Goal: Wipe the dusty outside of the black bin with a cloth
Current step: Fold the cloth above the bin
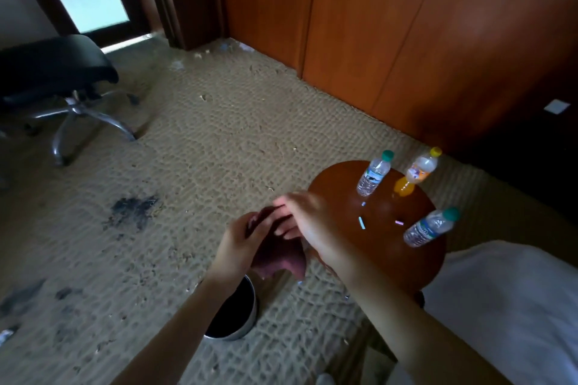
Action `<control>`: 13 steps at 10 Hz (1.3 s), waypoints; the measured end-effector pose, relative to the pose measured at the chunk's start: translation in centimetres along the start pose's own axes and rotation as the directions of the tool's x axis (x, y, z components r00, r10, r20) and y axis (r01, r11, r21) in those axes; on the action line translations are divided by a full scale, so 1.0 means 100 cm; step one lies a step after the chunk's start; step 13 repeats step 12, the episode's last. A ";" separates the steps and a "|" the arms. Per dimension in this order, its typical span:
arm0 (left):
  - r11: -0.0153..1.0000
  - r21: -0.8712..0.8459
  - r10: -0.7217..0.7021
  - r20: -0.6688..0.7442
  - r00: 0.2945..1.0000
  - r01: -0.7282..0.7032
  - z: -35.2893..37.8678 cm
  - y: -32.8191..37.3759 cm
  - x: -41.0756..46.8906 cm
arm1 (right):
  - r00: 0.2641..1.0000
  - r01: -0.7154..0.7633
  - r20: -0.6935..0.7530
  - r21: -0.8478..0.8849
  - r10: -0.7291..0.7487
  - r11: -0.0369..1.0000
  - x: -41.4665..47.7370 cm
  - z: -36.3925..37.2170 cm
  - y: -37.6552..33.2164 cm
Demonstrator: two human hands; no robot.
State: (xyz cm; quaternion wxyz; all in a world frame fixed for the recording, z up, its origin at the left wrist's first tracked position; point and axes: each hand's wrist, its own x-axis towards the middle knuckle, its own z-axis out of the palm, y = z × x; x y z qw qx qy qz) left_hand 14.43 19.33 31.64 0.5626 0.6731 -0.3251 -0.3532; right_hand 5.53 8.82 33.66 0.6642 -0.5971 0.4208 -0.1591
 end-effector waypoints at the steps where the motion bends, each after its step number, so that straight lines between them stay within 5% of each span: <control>1: 0.906 -0.343 -0.262 0.010 0.965 0.249 0.032 -0.007 0.000 | 0.973 0.004 -0.229 -0.059 -0.017 0.998 -0.003 -0.052 0.036; 2: 0.605 -0.634 -0.484 0.187 0.855 0.482 0.064 -0.022 0.013 | 0.861 -0.499 0.209 0.166 0.464 0.851 -0.014 -0.083 0.072; 4: 0.340 -0.583 -0.571 0.495 0.655 0.738 0.127 -0.067 0.017 | 0.940 -0.336 0.121 0.171 0.319 0.926 -0.018 -0.143 0.131; 5: 0.364 -0.564 -0.548 0.514 0.660 0.741 0.161 -0.089 0.012 | 0.943 -0.331 0.000 0.136 0.334 0.934 -0.024 -0.163 0.151; 6: 0.541 -0.466 -0.600 0.370 0.709 0.701 0.202 -0.123 0.012 | 0.916 -0.341 -0.155 0.181 0.369 0.923 -0.035 -0.192 0.185; 8: 0.710 0.274 -0.670 0.544 0.504 0.649 0.264 -0.153 0.017 | 0.895 -0.314 -0.315 0.055 0.315 0.948 -0.047 -0.227 0.245; 9: 0.718 0.520 -0.693 0.470 0.546 0.463 0.285 -0.170 0.034 | 0.892 -0.281 -0.363 0.016 0.268 0.959 -0.042 -0.240 0.268; 11: 0.705 0.617 -0.618 0.295 0.729 0.348 0.292 -0.216 0.104 | 0.881 -0.255 -0.414 -0.007 0.229 0.967 0.028 -0.243 0.299; 12: 0.419 0.887 -0.500 0.048 0.865 0.193 0.287 -0.226 0.115 | 0.906 -0.253 -0.377 -0.117 0.193 0.960 0.060 -0.237 0.329; 13: 0.419 0.887 -0.500 0.048 0.865 0.193 0.287 -0.226 0.115 | 0.906 -0.253 -0.377 -0.117 0.193 0.960 0.060 -0.237 0.329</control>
